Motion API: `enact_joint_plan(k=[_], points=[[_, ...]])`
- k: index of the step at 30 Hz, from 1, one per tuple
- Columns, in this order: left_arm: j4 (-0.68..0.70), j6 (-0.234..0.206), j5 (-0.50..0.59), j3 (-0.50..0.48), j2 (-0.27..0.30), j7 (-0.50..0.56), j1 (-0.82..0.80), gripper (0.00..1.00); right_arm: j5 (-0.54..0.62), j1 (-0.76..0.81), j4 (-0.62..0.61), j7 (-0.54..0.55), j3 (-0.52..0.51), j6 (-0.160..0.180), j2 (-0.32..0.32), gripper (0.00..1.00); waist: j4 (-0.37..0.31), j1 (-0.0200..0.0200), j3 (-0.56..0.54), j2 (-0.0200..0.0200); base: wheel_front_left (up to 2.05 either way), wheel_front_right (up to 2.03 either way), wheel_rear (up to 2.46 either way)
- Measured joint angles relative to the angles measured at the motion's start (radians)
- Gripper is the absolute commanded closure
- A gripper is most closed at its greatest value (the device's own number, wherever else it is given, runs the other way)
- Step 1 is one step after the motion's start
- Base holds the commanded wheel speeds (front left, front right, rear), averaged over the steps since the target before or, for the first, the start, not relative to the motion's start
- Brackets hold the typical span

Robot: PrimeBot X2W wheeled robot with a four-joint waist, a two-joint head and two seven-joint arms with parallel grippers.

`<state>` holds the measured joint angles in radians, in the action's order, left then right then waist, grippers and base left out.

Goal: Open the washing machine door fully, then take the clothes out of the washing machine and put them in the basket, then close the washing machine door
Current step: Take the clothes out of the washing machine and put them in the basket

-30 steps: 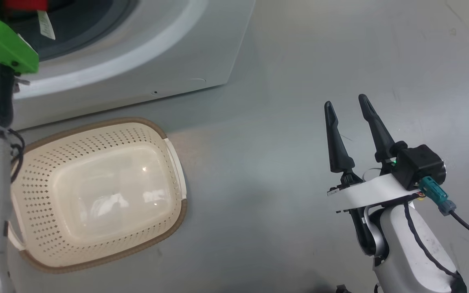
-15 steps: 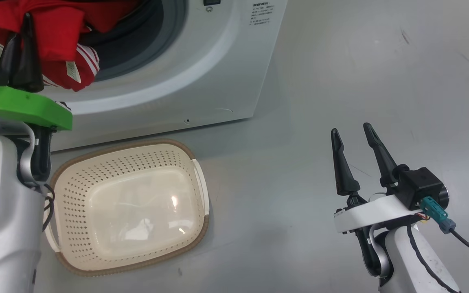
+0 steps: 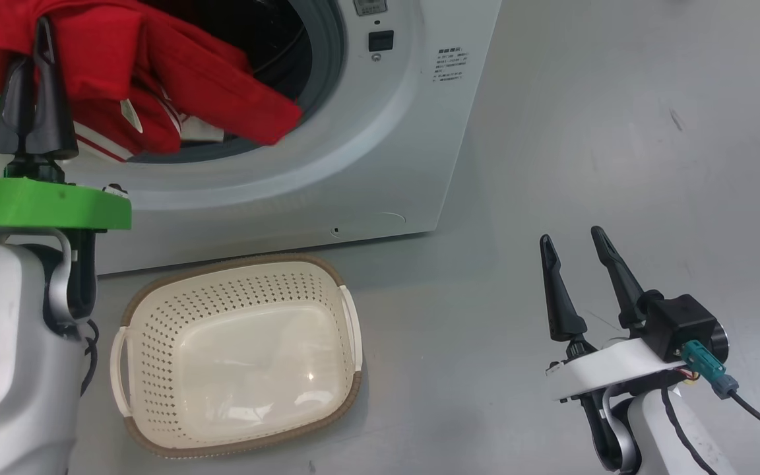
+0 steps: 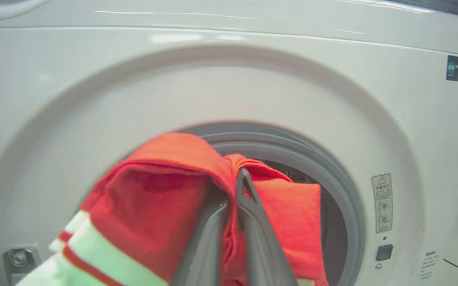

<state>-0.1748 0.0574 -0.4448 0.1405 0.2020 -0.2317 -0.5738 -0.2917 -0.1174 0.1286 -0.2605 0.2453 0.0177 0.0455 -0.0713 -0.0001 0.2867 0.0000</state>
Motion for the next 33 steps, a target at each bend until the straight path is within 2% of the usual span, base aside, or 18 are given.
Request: enact_joint_plan(k=[9,14,22,33], points=[[0.126,-0.039,0.022,-0.004,-0.010,-0.008,0.084,1.00,0.000,0.025,-0.004,0.000,-0.004,-0.007,0.000,0.00,0.016,0.0000,-0.027,0.0000,0.00,0.00,0.00],[0.129,-0.062,0.020,-0.002,-0.035,-0.007,0.172,1.00,0.000,0.027,-0.006,0.000,-0.006,-0.008,0.000,0.00,0.025,0.0000,-0.036,0.0000,0.00,0.00,0.00],[0.074,-0.083,-0.019,0.032,-0.075,0.037,0.315,1.00,0.003,0.030,-0.009,0.000,-0.002,-0.016,0.000,0.00,0.028,0.0000,-0.036,0.0000,0.00,0.00,0.00],[-0.061,-0.096,-0.040,0.054,-0.103,0.059,0.403,1.00,0.004,0.032,-0.023,0.000,0.008,-0.020,0.000,0.00,0.017,0.0000,-0.007,0.0000,0.00,0.00,0.00]])
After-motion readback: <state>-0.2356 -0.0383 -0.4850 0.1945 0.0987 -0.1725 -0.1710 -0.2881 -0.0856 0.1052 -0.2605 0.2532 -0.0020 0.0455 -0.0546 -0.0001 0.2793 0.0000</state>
